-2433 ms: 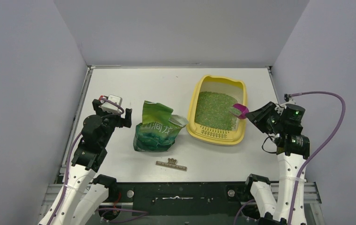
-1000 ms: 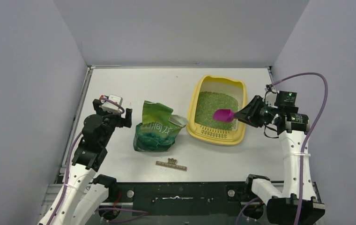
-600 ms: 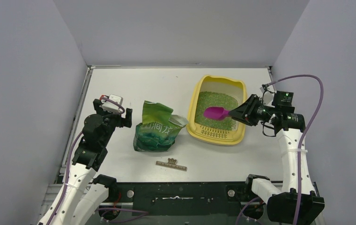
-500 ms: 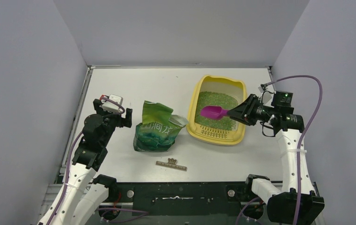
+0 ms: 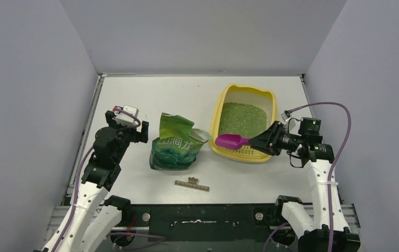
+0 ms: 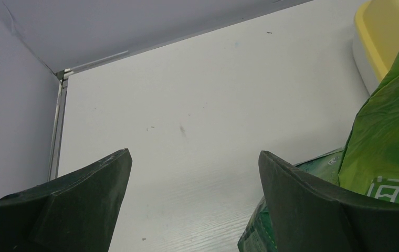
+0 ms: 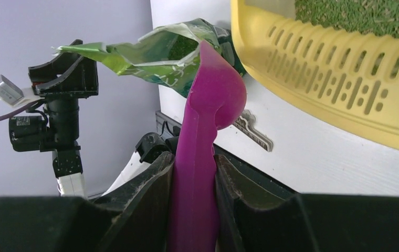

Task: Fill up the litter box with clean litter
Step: Place the spatula at the center of the board.

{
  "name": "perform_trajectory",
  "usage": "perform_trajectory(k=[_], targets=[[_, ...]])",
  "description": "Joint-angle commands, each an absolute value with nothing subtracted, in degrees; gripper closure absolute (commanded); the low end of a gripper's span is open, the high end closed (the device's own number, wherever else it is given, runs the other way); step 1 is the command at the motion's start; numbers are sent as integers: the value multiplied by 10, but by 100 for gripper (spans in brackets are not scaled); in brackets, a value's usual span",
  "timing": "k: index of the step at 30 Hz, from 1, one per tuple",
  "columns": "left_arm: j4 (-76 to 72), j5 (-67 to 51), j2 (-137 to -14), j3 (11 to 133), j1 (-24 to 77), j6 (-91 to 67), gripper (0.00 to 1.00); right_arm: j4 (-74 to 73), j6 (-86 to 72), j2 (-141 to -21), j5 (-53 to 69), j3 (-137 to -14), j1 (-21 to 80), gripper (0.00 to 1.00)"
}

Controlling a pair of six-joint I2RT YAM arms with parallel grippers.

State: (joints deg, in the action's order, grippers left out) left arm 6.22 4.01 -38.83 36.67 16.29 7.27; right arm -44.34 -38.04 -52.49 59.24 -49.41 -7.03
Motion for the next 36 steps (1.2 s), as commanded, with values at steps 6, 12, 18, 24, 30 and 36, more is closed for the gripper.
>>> perform_trajectory(k=[6, 12, 18, 24, 30, 36], targets=[[35, 34, -384, 389, 159, 71, 10, -329, -519, -424, 581, -365, -41, 100], [33, 30, -386, 389, 159, 69, 10, -339, -528, -388, 571, -305, -26, 100], [35, 31, -385, 389, 159, 69, 10, -343, -512, -396, 565, -263, -21, 100], [35, 29, -389, 390, 159, 70, 10, -359, -478, -411, 546, -247, -12, 100], [34, 27, -392, 390, 159, 69, 10, -358, -470, -416, 525, -225, 8, 99], [36, 27, -391, 391, 159, 70, 10, -344, -475, -417, 515, -202, 18, 94]])
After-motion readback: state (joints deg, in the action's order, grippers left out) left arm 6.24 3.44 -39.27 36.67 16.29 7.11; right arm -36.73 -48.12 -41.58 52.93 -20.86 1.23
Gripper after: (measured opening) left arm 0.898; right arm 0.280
